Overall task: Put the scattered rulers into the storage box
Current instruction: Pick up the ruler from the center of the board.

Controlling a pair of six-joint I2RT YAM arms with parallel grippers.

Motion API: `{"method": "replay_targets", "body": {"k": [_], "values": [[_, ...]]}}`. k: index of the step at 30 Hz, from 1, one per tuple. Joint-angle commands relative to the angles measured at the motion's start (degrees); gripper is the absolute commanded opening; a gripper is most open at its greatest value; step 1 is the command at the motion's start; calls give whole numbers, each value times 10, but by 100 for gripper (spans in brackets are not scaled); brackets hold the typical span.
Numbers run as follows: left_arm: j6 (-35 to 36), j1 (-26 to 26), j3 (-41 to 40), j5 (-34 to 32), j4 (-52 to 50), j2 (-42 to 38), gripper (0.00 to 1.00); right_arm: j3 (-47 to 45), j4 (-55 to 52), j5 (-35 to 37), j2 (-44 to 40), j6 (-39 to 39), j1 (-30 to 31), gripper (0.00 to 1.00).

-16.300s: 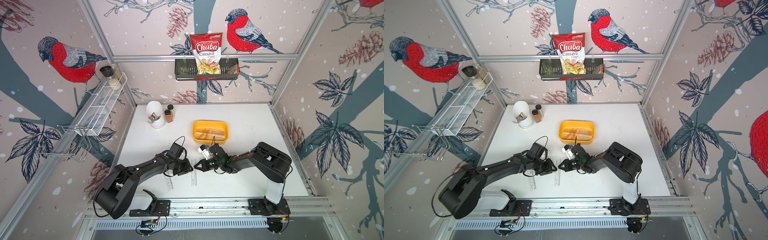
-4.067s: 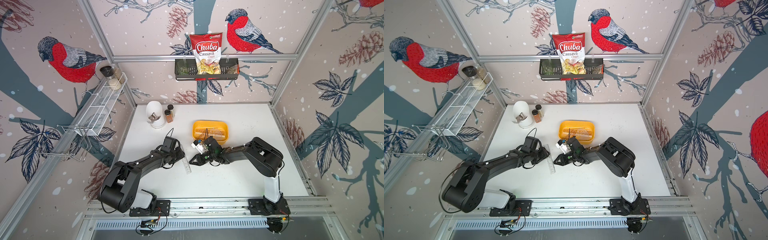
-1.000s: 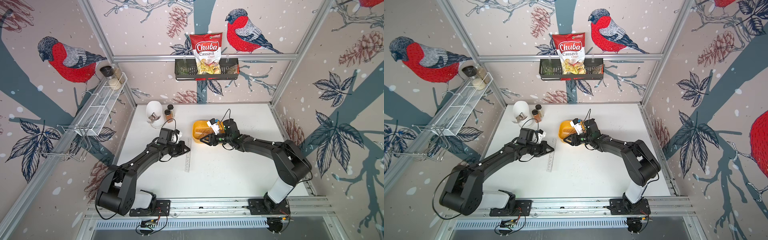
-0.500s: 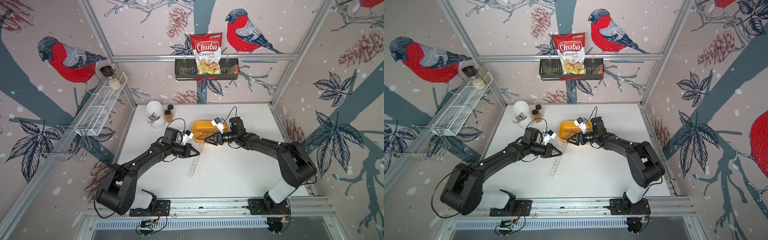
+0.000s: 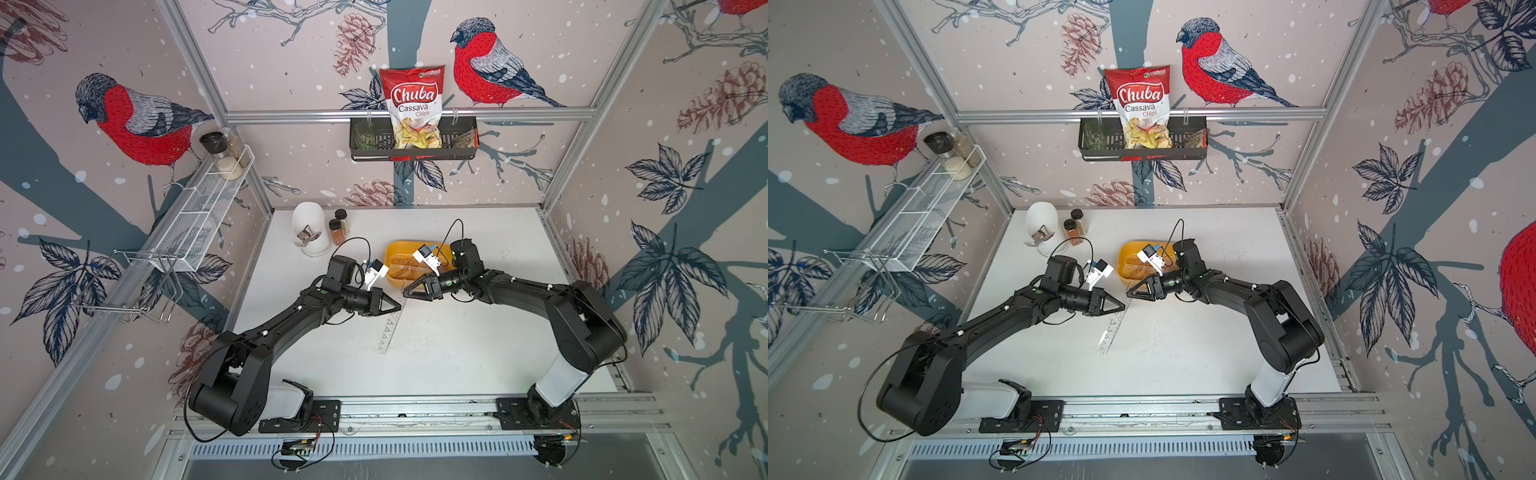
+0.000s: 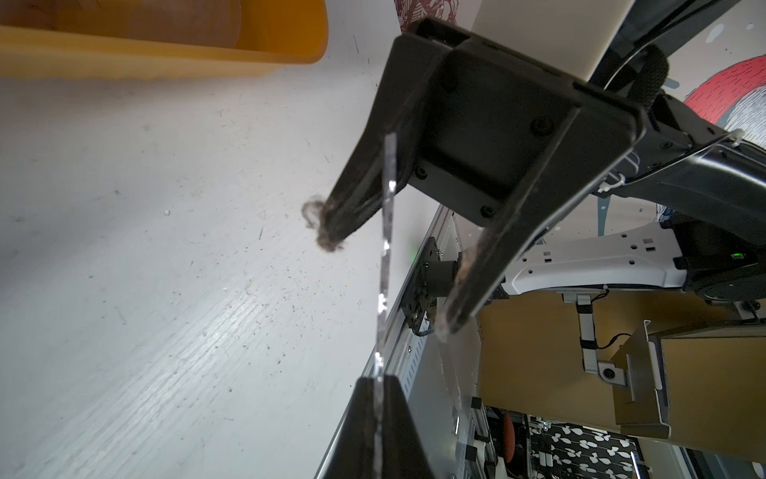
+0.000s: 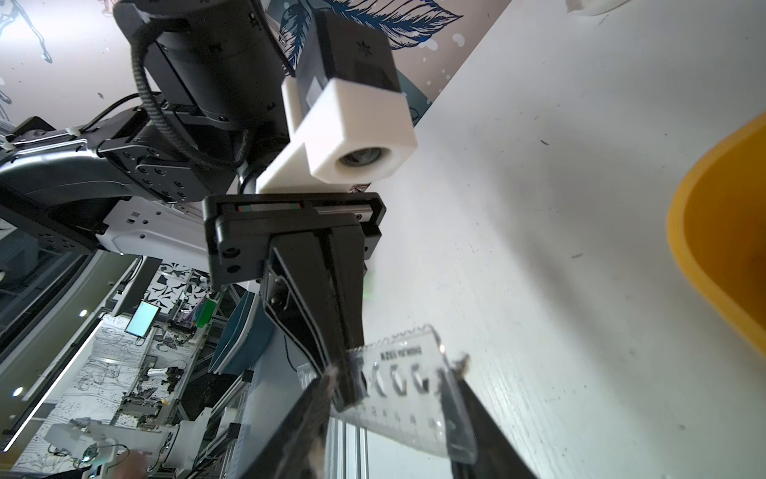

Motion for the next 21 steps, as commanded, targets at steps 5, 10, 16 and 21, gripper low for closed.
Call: {"method": "replay_targets", "body": {"k": [5, 10, 16, 21], "values": [[0, -1, -3, 15, 22, -6, 0, -3, 86, -41, 10, 53, 0, 31], [0, -1, -5, 15, 23, -8, 0, -3, 110, -48, 16, 75, 0, 14], [18, 0, 11, -12, -12, -14, 0, -1, 122, -36, 15, 99, -4, 0], [33, 32, 46, -123, -61, -21, 50, 2, 144, 46, 11, 154, -40, 0]]}}
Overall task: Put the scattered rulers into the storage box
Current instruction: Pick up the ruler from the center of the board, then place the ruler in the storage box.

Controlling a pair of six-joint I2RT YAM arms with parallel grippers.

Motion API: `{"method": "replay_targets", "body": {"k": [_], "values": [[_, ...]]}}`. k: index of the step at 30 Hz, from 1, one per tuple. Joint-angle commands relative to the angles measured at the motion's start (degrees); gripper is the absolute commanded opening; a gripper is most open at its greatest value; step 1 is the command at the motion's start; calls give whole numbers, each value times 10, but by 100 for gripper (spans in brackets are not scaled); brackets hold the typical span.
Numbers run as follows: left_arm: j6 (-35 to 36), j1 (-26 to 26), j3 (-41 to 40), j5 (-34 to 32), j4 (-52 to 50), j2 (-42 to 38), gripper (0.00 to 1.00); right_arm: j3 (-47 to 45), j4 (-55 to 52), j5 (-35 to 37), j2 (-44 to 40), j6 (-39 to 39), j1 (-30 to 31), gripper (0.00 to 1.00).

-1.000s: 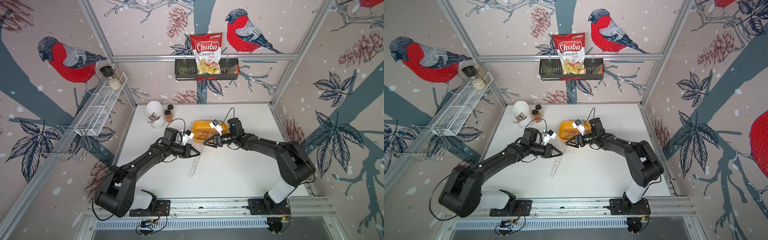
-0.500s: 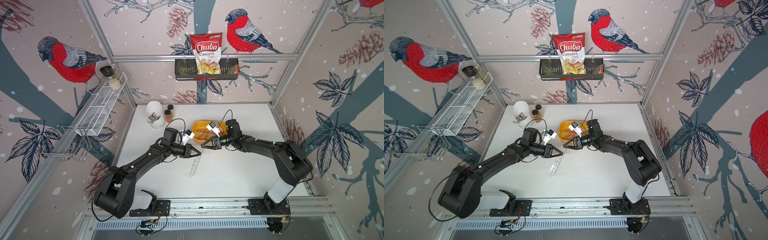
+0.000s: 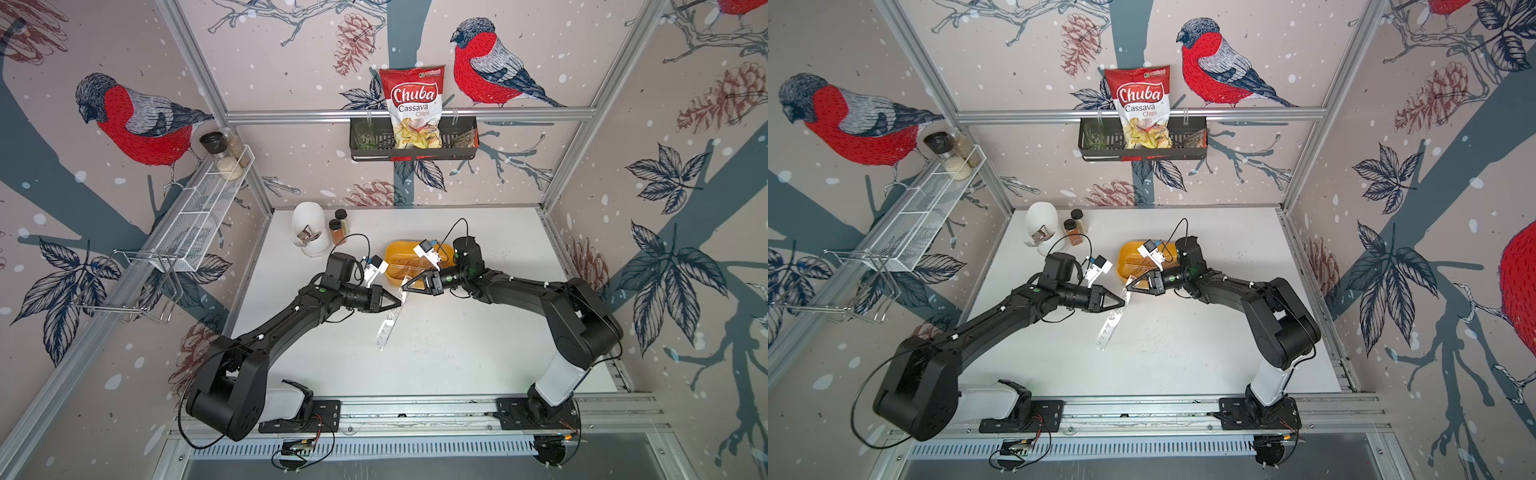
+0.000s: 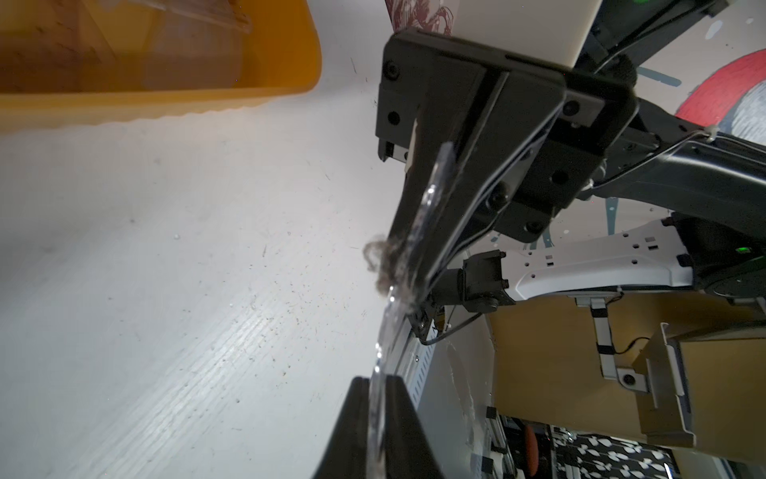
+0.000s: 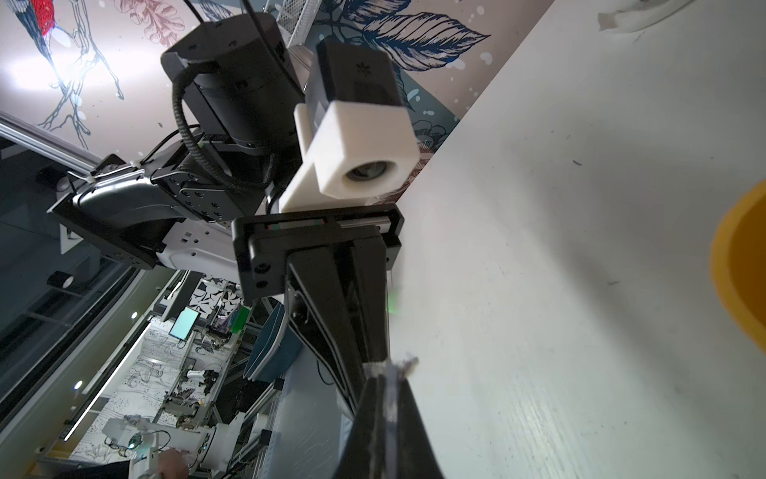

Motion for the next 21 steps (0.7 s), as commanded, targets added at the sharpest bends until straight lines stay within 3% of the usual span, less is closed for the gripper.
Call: {"method": "replay_targets", "body": {"k": [1, 6, 12, 17, 21], "values": [[17, 25, 28, -109, -39, -4, 54, -2, 57, 88, -5, 67, -28, 0], [11, 40, 89, -283, -69, -21, 56, -13, 144, 231, -19, 151, -64, 0], [18, 40, 97, -388, -72, -55, 56, -24, 150, 404, -49, 177, -70, 0], [22, 40, 84, -409, -67, -65, 57, -38, 111, 534, -76, 173, -53, 0], [24, 40, 81, -407, -72, -58, 57, -32, 73, 584, -79, 162, -28, 0]]}}
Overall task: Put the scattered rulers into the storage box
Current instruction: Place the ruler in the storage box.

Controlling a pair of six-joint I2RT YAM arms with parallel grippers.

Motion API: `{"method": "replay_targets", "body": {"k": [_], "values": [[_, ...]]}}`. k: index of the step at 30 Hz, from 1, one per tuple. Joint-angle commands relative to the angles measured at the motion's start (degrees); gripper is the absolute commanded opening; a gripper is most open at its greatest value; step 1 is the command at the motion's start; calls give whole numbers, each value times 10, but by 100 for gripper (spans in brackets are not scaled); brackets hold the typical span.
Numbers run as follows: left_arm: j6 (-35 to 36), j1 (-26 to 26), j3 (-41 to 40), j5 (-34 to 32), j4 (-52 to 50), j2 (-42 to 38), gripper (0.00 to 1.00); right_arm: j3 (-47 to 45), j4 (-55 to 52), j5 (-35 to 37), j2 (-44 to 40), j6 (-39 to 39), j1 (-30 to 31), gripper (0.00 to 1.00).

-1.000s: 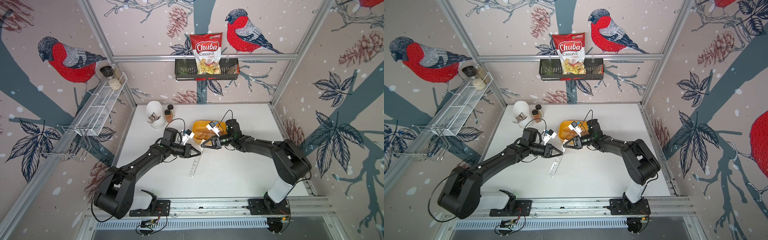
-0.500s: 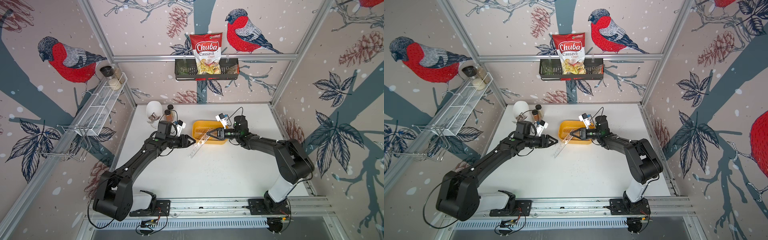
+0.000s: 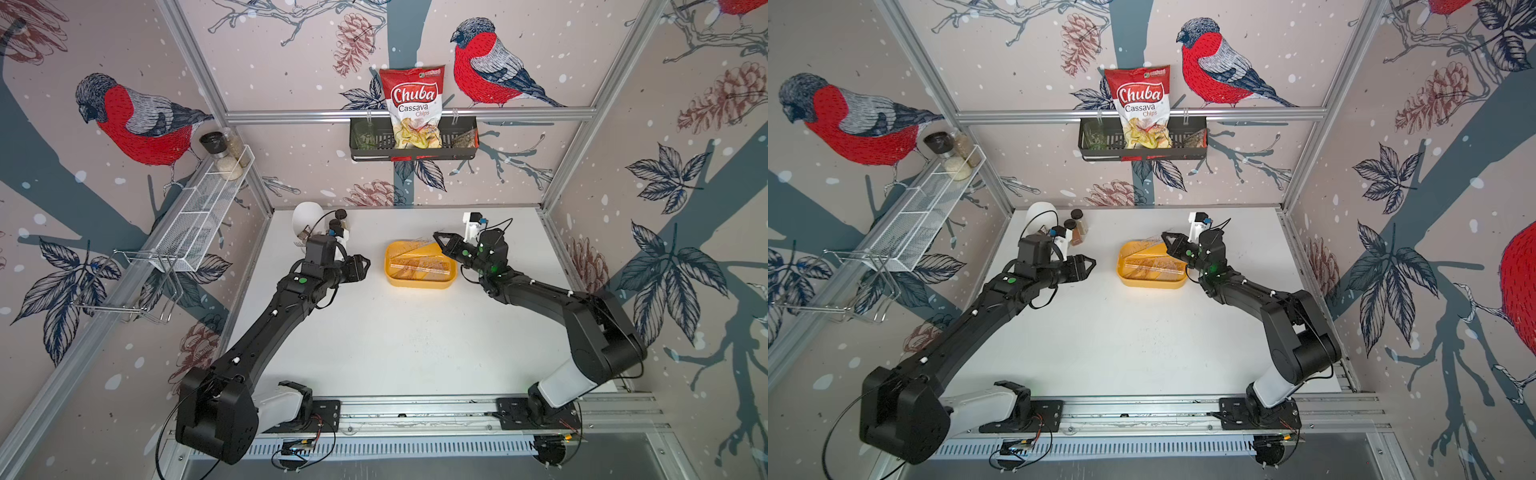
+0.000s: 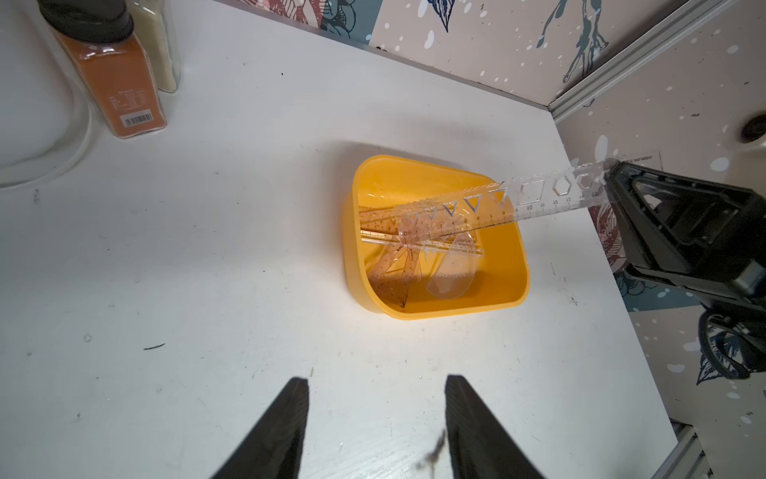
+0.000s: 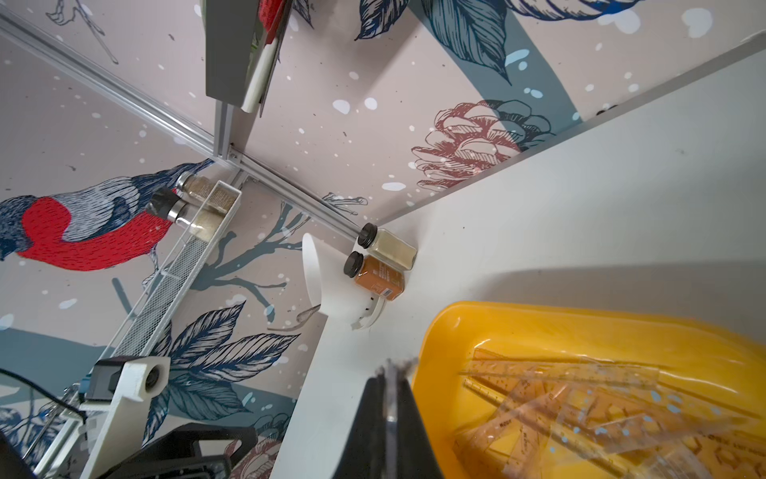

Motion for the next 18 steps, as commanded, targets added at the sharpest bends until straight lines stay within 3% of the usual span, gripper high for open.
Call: {"method": "replay_targets", "body": {"k": [1, 7, 18], "values": [[10, 1, -2, -14, -7, 4, 57, 2, -33, 87, -4, -2, 14, 0], [11, 0, -8, -11, -6, -5, 57, -10, -59, 112, -11, 0, 35, 0], [9, 1, -11, -10, -4, -2, 58, -4, -82, 85, 13, 9, 45, 0]]}}
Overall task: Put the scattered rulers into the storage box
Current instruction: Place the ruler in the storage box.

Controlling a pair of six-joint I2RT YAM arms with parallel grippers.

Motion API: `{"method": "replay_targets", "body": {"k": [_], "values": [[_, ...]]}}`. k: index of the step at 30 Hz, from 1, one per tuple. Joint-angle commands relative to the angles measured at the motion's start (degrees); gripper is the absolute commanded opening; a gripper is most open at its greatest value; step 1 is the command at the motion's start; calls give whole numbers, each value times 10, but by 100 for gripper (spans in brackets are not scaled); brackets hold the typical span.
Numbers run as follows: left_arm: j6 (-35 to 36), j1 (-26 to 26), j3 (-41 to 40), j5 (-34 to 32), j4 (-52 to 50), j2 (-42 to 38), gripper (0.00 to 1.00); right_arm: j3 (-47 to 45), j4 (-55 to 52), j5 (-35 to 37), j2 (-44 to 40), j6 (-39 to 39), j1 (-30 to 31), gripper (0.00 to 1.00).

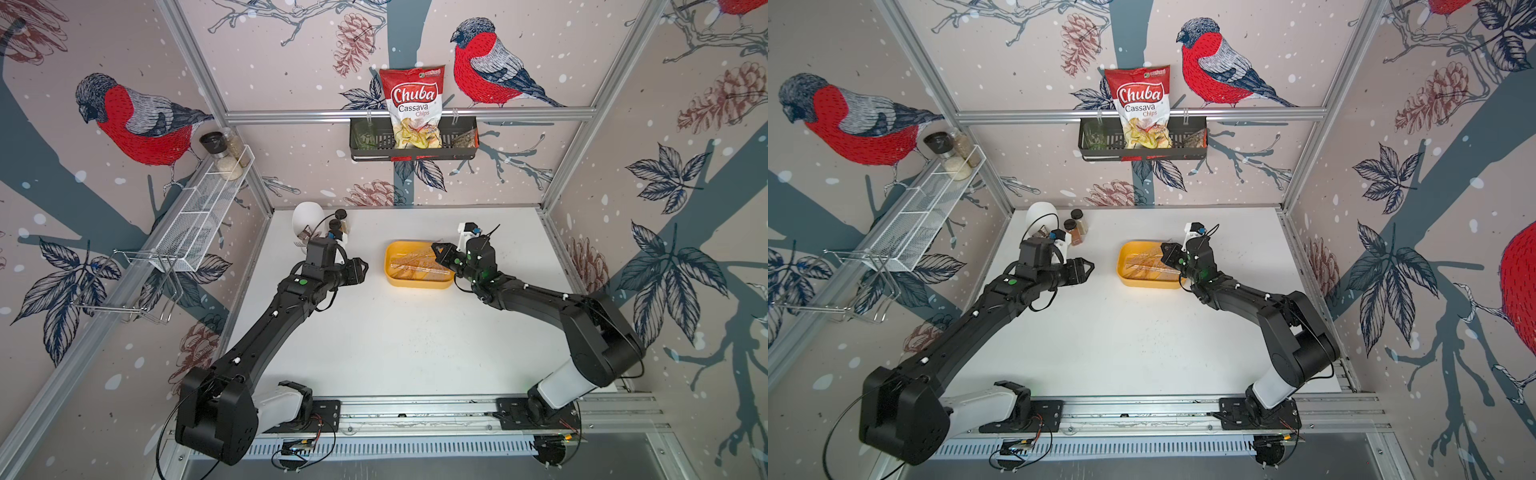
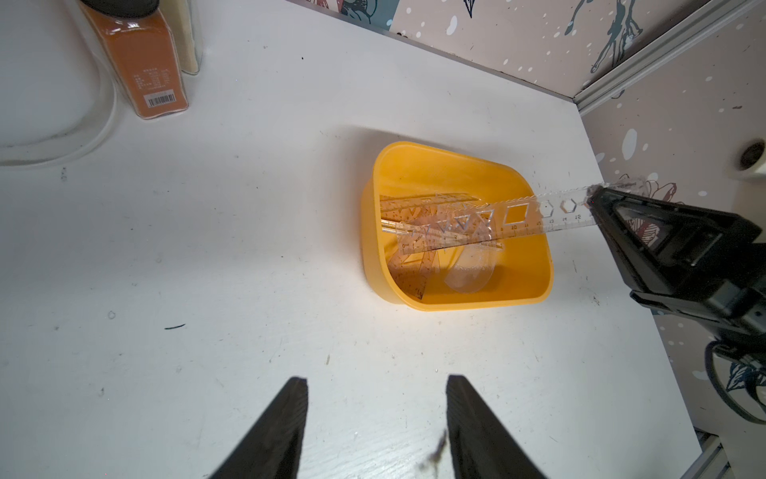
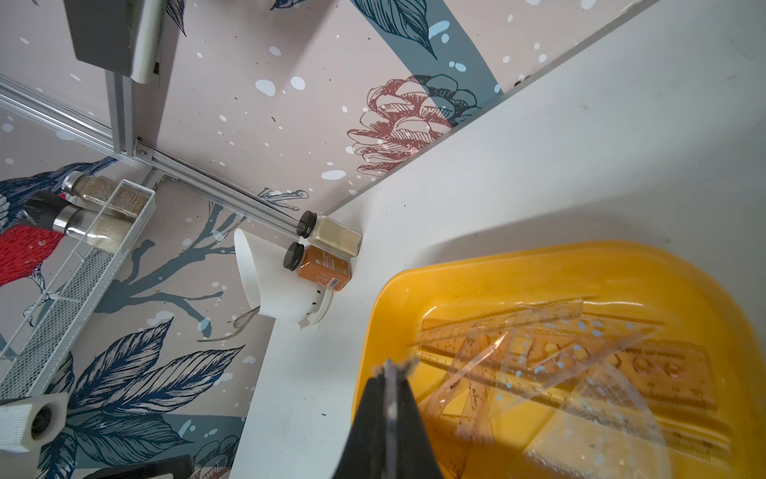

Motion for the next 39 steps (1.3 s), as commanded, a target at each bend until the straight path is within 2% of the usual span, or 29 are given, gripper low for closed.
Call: {"method": "replay_targets", "body": {"k": [1, 9, 26, 31, 39], "values": [[8, 0, -2, 1, 6, 1, 58, 9, -13, -14, 12, 9, 5, 0], [9, 2, -1, -2, 5, 4, 58, 27, -32, -33, 41, 6, 9, 2], [6, 11, 2, 3, 8, 12, 58, 54, -67, -72, 82, -21, -4, 13], [5, 14, 2, 5, 9, 13, 58, 61, -75, -80, 89, -30, -12, 21], [4, 18, 3, 10, 12, 12, 58, 88, -119, -85, 92, -57, -29, 42]]}}
